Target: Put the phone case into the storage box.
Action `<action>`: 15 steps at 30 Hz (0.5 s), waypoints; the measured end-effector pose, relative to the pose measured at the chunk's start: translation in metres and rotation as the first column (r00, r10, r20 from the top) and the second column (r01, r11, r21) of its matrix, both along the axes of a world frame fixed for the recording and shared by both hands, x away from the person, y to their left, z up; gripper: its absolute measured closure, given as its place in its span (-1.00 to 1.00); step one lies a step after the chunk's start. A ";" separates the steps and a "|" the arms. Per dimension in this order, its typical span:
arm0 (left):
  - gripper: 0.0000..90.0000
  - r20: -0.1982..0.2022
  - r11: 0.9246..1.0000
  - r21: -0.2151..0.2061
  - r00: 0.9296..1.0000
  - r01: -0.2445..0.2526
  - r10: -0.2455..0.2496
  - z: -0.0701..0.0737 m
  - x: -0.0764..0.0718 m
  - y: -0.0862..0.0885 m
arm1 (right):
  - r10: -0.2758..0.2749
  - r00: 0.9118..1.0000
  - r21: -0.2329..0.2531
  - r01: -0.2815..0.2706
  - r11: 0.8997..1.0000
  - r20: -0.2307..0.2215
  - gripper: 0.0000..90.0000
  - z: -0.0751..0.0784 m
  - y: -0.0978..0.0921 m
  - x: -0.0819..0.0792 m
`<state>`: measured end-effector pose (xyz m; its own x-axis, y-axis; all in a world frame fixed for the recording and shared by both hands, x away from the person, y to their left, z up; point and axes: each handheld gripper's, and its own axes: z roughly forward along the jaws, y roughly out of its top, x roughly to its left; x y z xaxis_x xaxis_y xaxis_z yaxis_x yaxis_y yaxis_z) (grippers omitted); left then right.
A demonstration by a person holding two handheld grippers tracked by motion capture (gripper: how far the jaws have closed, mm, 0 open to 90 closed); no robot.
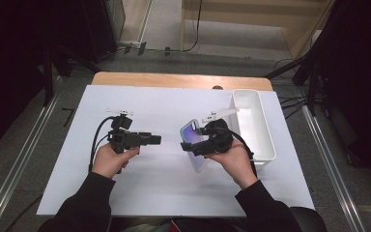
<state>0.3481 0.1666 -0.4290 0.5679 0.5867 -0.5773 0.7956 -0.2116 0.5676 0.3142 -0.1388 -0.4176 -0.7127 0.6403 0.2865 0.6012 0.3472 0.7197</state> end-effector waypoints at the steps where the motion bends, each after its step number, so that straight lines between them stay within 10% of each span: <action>1: -0.27 0.001 1.000 -0.003 1.000 0.002 -0.002 -0.001 0.000 0.001 | 0.008 1.000 -0.009 -0.008 1.000 -0.002 -0.67 0.001 -0.001 0.000; 15: -0.27 0.013 0.995 0.024 0.995 0.099 -0.099 -0.003 -0.011 0.011 | 0.081 0.996 -0.014 -0.081 0.997 -0.023 -0.67 0.010 -0.009 0.002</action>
